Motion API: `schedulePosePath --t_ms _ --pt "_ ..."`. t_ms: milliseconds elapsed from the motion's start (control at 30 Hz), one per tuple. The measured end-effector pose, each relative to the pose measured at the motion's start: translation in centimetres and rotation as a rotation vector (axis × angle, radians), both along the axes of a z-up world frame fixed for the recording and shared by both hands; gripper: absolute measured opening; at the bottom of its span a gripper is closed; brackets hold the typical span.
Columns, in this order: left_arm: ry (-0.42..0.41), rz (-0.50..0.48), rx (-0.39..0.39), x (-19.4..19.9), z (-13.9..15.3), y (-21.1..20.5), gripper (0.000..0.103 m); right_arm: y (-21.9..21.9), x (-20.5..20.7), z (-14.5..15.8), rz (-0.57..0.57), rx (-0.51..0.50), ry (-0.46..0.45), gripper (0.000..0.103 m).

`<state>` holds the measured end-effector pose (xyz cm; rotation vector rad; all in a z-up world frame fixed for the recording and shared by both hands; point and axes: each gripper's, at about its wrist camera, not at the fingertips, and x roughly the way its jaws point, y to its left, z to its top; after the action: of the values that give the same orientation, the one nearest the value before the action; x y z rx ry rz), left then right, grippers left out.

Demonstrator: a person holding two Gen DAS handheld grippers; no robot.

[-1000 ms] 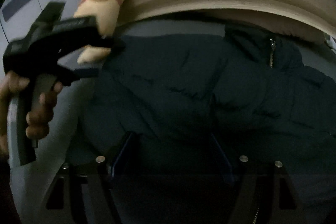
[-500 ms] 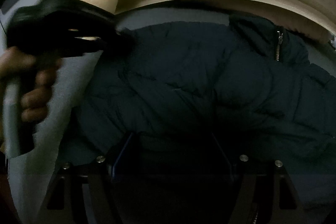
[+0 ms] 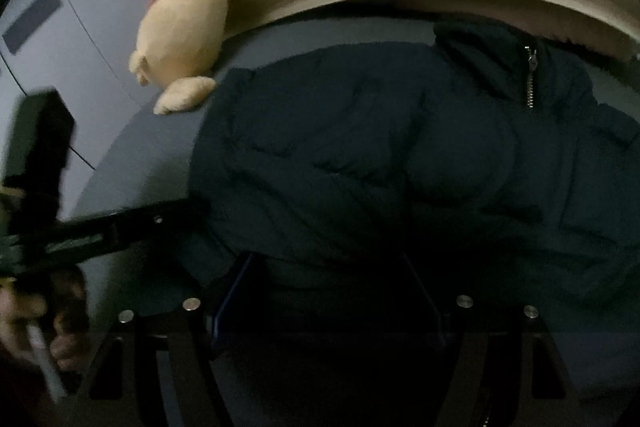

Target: Fold large clothes

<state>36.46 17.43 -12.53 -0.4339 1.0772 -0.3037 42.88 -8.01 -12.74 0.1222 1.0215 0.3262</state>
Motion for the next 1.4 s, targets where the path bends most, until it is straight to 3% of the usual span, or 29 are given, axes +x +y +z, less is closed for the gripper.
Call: schedulePosePath --t_ms 67,167,233,333,400,500,633,700,867,1033,1067,1133,1233,1400 --pt "0.001 -0.003 -0.013 -0.1 -0.1 0.4 0.021 -2.2 -0.2 1.2 -0.030 0.142 -0.008 0.076" --pt "0.004 0.009 -0.052 -0.6 0.1 1.3 0.021 -5.9 -0.5 3.1 -0.160 0.221 -0.052 0.076" --pt "-0.011 0.025 -0.061 -1.1 0.8 1.5 0.023 -7.8 0.4 3.4 -0.195 0.239 -0.034 0.076" --pt "-0.057 0.008 -0.056 -2.7 1.8 1.4 0.039 -9.9 1.6 3.0 -0.278 0.132 -0.030 0.076" --pt "-0.023 -0.037 0.039 -2.7 0.7 0.5 0.033 -10.7 2.5 1.2 -0.314 0.068 0.042 0.075" --pt "0.001 0.001 0.062 -2.3 0.2 0.5 0.023 -8.9 2.9 0.7 -0.260 -0.082 0.035 0.073" --pt "-0.010 0.015 0.083 -3.1 0.5 0.1 0.022 -9.3 2.8 1.2 -0.302 -0.035 0.043 0.073" --pt "-0.031 0.037 0.102 -3.5 1.2 0.0 0.027 -9.6 1.6 2.4 -0.313 -0.023 -0.001 0.074" --pt "-0.097 0.081 0.264 -5.0 3.8 -1.7 0.059 -11.4 -2.3 5.1 -0.376 -0.093 -0.095 0.082" --pt "-0.173 0.083 0.404 -6.2 5.6 -4.0 0.060 -13.0 -4.5 3.6 -0.383 -0.301 -0.078 0.086" --pt "-0.181 0.077 0.413 -5.7 5.8 -4.9 0.061 -12.9 -4.2 1.9 -0.342 -0.344 -0.023 0.087" --pt "-0.190 0.062 0.433 -5.4 5.9 -6.1 0.061 -12.9 -4.1 1.1 -0.293 -0.407 -0.041 0.087" --pt "-0.205 0.047 0.457 -4.9 6.1 -7.4 0.061 -13.3 -4.1 2.4 -0.299 -0.385 -0.054 0.088" --pt "-0.238 0.083 0.465 -2.6 6.7 -10.1 0.061 -15.2 -2.7 5.4 -0.377 -0.299 -0.175 0.089"
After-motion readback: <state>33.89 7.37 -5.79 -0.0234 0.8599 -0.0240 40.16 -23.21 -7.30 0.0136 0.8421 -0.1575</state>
